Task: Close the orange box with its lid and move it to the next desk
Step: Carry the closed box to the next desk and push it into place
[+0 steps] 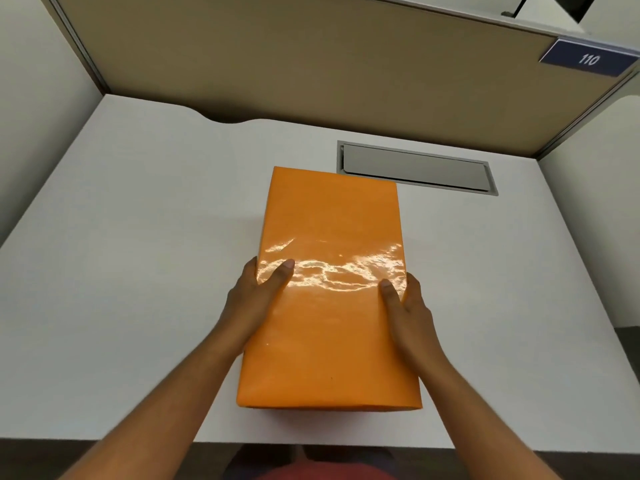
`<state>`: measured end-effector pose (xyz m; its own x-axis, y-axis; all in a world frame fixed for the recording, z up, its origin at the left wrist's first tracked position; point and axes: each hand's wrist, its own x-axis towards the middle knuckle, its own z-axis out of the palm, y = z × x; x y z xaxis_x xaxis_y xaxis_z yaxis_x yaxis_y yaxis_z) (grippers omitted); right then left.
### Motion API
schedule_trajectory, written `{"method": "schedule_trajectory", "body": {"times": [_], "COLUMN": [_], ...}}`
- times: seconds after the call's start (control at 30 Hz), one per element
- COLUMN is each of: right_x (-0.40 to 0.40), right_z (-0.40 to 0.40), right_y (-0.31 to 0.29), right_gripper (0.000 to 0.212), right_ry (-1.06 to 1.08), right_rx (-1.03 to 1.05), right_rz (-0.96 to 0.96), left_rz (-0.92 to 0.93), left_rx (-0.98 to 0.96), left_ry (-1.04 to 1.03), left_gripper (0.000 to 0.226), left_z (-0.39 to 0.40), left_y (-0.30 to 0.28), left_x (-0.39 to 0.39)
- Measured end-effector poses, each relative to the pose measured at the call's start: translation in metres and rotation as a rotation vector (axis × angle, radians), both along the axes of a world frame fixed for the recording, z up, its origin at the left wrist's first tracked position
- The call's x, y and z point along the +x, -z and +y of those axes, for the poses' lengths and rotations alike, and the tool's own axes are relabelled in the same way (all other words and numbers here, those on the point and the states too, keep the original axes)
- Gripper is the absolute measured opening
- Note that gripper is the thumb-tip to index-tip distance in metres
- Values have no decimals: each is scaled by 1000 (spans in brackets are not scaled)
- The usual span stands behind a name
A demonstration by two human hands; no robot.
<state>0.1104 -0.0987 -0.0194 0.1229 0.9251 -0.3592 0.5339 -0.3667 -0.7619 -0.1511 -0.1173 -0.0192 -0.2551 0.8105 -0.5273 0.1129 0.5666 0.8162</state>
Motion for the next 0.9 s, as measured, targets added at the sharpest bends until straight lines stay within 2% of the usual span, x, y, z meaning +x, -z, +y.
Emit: {"method": "schedule_trajectory", "body": {"times": [0.23,0.4,0.47,0.57,0.77,0.9], "right_x": [3,8,12,15,3,-36], "right_z": [0,5,7,7,10,16], "right_y": [8,4,5,9,7,3], "right_gripper": [56,54,63,81,85,89], "right_ry": [35,56,54,63,47,26], "right_rx": [-7,-102,-148,-170,-156,-133], "right_rz": [104,272,336,339,312,316], "left_rz": [17,-23,-58,-80,-105,-120], "left_rx": [4,-52,-60,-69,-75,-52], "left_ry": [-16,-49,-61,-56,-50,-52], "left_gripper": [87,92,91,94,99,96], "left_z": [-2,0,0,0,3,6], "left_y": [-1,-6,-6,-6,-3,-7], "left_x": [4,7,8,9,-8,-48]}}
